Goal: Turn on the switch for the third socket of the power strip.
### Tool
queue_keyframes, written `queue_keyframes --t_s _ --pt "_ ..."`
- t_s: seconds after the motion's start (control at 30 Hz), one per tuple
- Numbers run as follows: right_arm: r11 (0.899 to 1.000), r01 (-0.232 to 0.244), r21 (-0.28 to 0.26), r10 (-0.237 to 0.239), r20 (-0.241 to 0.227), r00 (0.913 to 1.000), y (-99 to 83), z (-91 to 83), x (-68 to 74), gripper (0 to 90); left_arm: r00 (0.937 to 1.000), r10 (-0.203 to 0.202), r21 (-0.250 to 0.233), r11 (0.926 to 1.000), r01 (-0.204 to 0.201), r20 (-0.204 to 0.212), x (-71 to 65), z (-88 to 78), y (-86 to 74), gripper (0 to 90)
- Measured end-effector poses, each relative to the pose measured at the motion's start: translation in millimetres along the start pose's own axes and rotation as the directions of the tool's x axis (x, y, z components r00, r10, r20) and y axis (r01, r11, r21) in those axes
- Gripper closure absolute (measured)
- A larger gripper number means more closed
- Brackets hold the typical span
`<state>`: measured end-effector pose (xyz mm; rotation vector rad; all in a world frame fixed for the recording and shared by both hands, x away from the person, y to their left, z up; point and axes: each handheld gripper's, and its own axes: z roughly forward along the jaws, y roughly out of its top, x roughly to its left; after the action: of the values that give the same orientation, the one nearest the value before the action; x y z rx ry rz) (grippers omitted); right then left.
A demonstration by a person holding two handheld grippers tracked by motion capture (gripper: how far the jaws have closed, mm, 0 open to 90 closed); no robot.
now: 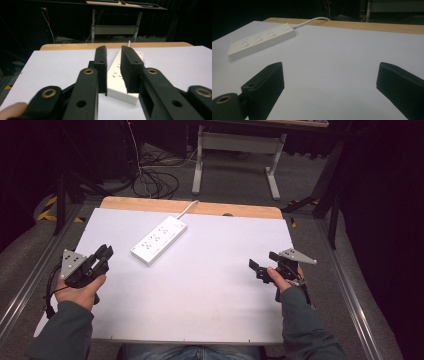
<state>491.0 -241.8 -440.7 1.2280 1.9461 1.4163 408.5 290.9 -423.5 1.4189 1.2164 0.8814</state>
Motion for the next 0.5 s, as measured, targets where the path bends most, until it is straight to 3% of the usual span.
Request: queue_keyframes --t_s 0.5 --pt "1.000 0.006 0.002 -0.006 0.000 1.0000 -0.1 0.1 0.4 8.4 0.9992 0.007 0.015 0.9999 -0.007 0.038 -3.5 2.4 1.1 89.8"
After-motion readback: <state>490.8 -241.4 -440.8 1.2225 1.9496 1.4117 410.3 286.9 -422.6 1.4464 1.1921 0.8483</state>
